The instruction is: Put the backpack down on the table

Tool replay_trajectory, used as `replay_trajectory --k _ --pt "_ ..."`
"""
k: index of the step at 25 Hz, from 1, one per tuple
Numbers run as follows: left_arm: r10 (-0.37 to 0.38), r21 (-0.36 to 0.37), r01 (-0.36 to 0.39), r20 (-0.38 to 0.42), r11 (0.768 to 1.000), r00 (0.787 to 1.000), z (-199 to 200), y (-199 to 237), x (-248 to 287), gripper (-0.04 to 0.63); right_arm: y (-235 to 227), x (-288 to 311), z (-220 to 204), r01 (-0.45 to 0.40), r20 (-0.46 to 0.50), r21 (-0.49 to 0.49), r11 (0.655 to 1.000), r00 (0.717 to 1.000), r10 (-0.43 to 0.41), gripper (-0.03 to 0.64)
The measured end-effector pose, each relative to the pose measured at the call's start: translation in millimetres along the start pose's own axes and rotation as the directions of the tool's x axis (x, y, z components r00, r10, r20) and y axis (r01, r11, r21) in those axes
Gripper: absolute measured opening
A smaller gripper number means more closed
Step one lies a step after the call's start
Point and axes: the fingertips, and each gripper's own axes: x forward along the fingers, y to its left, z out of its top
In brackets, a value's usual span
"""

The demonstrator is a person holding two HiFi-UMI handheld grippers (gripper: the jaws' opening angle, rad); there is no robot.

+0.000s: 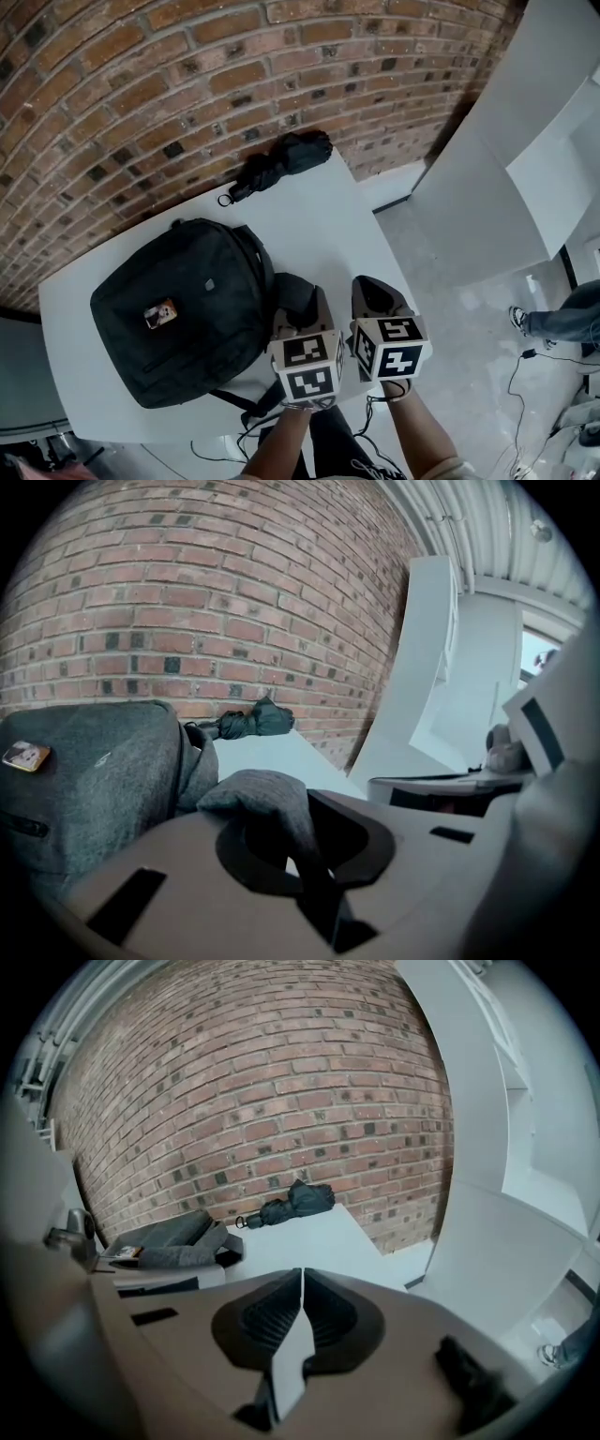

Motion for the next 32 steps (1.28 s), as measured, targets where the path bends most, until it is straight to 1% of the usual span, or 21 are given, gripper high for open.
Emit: replay_trajectory --k 2,5,6,9,13,16,23,26,32 --pt "-0.005 -0.009 0.005 -0.016 1.0 1.0 -8 -1 5 0.037 -2 2 -6 0.0 -0.008 0.007 1.0 1.0 0.0 0.031" --pt "-0.027 -0.048 0.026 -0.04 0.999 0.999 -19 -2 12 0.037 -4 4 -13 -0.003 -0.013 0.014 1.0 1.0 0.003 0.031" --pt "-0.028 -0.049 0.026 -0.045 0.998 0.999 -22 -2 14 0.037 -4 4 -15 -0.003 -0.015 0.016 1.0 1.0 0.004 0.031" --pt "-0.02 -0.033 0.018 -0.055 0.999 0.998 -31 -2 17 0.037 -8 4 -24 0.0 -0.023 0.027 1.0 1.0 0.001 0.031" --pt "-0.018 -0.032 0.016 -0.073 0.999 0.997 -41 -2 22 0.038 -13 2 -36 0.008 -0.035 0.046 0.999 0.999 -0.007 0.031" --pt "-0.021 -0.005 0.021 -0.087 1.0 0.996 -47 -4 23 0.044 -15 1 -44 0.013 -0.047 0.058 0.998 0.999 -0.01 0.031" --pt "-0.074 -0.022 0.072 -0.115 0.997 0.991 -56 -10 24 0.108 -17 -6 -49 0.021 -0.047 0.071 0.997 0.999 -0.018 0.032" --pt "-0.082 -0.026 0.08 -0.115 0.997 0.99 -58 -11 23 0.137 -20 -10 -48 0.028 -0.043 0.073 0.997 0.999 -0.025 0.031" --pt "-0.087 -0.028 0.084 -0.119 0.996 0.989 -61 -15 6 0.144 -18 -19 -46 0.029 -0.034 0.079 0.996 0.999 -0.027 0.032"
